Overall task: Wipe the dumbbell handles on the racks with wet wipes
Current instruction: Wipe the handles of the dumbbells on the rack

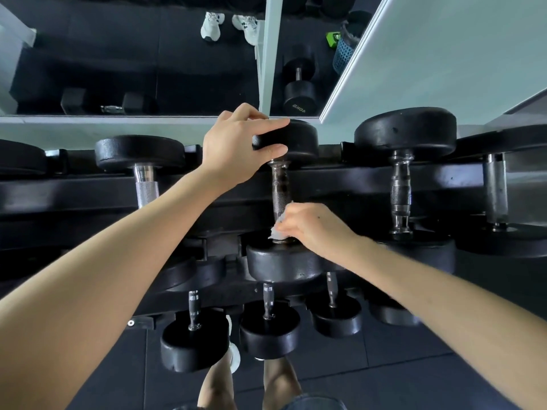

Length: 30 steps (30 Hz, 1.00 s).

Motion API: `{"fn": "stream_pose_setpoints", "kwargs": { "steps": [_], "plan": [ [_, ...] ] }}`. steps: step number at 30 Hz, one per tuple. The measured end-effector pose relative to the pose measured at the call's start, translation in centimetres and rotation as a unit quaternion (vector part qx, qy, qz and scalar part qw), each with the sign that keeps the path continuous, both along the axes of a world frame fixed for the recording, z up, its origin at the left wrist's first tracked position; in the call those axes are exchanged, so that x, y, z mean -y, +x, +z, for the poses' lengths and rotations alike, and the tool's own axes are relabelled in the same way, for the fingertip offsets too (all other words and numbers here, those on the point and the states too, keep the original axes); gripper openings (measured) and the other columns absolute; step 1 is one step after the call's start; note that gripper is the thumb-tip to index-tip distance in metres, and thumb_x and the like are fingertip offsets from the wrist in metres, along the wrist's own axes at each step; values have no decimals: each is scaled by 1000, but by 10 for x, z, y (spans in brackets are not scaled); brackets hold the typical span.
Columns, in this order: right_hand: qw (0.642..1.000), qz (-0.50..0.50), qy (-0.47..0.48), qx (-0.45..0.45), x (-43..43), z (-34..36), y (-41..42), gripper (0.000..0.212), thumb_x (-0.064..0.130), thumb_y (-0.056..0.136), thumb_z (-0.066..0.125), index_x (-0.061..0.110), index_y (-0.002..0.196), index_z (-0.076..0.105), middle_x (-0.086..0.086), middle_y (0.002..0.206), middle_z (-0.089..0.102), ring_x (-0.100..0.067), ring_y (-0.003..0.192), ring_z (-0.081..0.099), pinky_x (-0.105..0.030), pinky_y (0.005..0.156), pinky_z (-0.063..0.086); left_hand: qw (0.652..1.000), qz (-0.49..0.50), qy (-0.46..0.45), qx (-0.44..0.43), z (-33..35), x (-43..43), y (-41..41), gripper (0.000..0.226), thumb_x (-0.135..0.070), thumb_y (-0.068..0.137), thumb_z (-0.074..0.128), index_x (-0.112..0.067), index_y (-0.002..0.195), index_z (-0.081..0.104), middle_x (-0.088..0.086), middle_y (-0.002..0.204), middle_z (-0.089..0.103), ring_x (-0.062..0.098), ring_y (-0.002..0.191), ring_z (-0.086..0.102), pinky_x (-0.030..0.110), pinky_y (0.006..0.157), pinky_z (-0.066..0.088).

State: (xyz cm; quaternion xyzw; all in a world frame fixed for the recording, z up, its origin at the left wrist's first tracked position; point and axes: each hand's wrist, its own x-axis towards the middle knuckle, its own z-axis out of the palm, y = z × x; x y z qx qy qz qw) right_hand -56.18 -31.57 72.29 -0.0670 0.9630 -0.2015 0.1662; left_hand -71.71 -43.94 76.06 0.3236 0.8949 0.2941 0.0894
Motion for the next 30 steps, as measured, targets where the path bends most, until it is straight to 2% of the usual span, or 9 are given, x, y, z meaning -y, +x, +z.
{"fn": "stream_pose_setpoints", "kwargs": {
  "steps": [4,7,10,14,16,20,24,26,30],
  "plan": [
    [996,-22,19,-80,-15,15,-40,23,23,86,51,9,76,66,5,64,41,-14,61,42,-17,51,31,1000,3,1,10,-1,0,0,40,-50,86,60,-50,125,52,-16,120,52,13,108,43,25,74,34],
    [994,69,64,-64,-10,14,-29,14,13,81,59,9,71,67,-3,65,47,-21,55,52,-26,49,40,1000,4,1,11,-1,1,0,40,-50,86,60,-51,125,52,-16,121,52,13,108,42,23,74,33],
    [993,106,45,33,-1,16,-7,16,14,81,55,8,70,65,-9,72,55,-29,63,58,-35,55,49,1000,2,-2,13,0,0,0,40,-50,86,59,-51,125,51,-16,121,51,12,109,42,23,75,33],
    [995,55,76,-28,-11,17,-42,15,15,91,59,14,76,61,-6,72,48,-22,64,53,-24,55,40,1000,-1,-1,11,-1,1,-1,40,-50,86,59,-51,126,52,-15,121,51,13,111,42,25,74,36],
    [996,-6,59,-59,-13,14,-42,13,14,83,68,11,72,65,-3,65,48,-19,58,52,-29,54,43,1000,-1,3,7,-2,1,-1,40,-50,86,59,-50,125,52,-15,121,51,13,111,42,26,73,37],
    [996,78,46,13,6,14,-1,9,2,72,68,8,67,64,-2,63,44,-23,53,49,-26,47,38,1000,-4,3,6,-2,1,-2,40,-51,86,59,-50,125,52,-15,120,51,13,109,43,25,71,36],
    [991,-86,88,-46,6,17,-62,24,30,88,58,7,81,63,-8,74,54,-30,75,62,-30,61,40,1000,-4,1,6,-3,1,-2,40,-51,86,59,-50,125,53,-14,120,52,14,108,43,25,70,35],
    [985,-126,74,-89,10,12,-74,24,26,89,60,4,82,65,-12,75,60,-30,73,64,-30,61,41,1000,0,3,1,-3,0,-3,40,-50,86,59,-50,125,53,-13,121,52,14,108,43,25,70,35],
    [989,-132,24,-64,19,7,-16,26,16,98,43,3,101,65,-13,96,61,-27,90,54,-32,77,39,1000,-7,9,1,-3,1,-1,39,-50,86,59,-48,125,54,-13,120,52,14,106,44,25,70,36]
  ]
}}
